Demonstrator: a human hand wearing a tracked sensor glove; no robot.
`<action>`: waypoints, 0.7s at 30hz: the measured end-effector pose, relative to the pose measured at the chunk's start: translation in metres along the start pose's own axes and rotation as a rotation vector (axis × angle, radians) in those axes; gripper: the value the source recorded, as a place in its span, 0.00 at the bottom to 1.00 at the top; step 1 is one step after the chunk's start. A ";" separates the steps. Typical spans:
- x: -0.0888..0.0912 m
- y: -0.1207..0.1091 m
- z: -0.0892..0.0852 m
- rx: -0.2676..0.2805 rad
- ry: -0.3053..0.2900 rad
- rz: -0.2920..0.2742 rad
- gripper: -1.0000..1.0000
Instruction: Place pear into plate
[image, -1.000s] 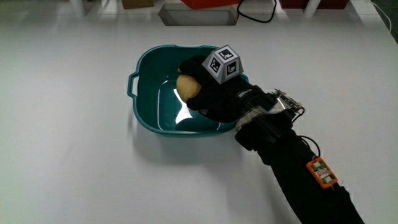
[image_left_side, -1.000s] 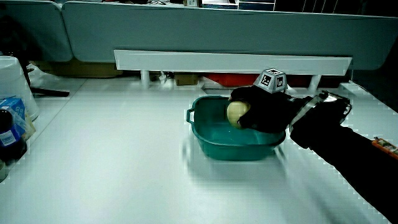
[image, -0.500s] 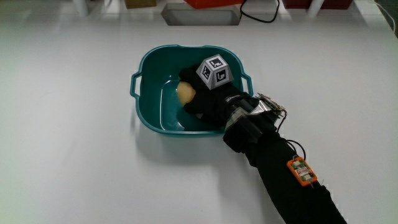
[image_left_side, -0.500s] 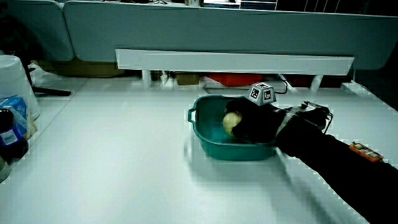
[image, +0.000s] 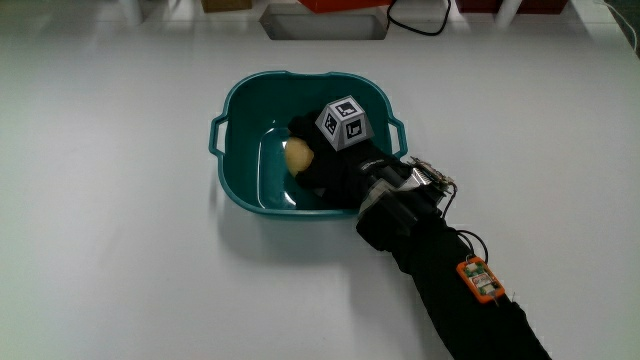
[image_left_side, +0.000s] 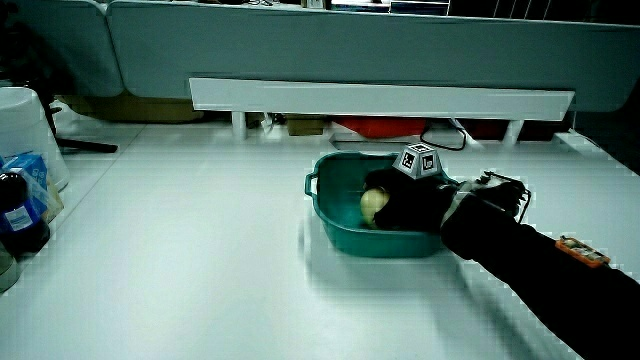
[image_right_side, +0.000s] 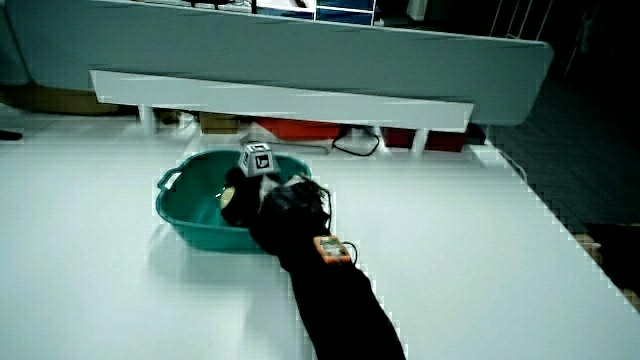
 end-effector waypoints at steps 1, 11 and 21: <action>0.000 0.000 -0.001 -0.004 0.001 0.001 0.50; 0.003 0.002 -0.006 -0.033 -0.007 -0.017 0.34; 0.004 -0.004 0.005 -0.021 0.046 0.009 0.08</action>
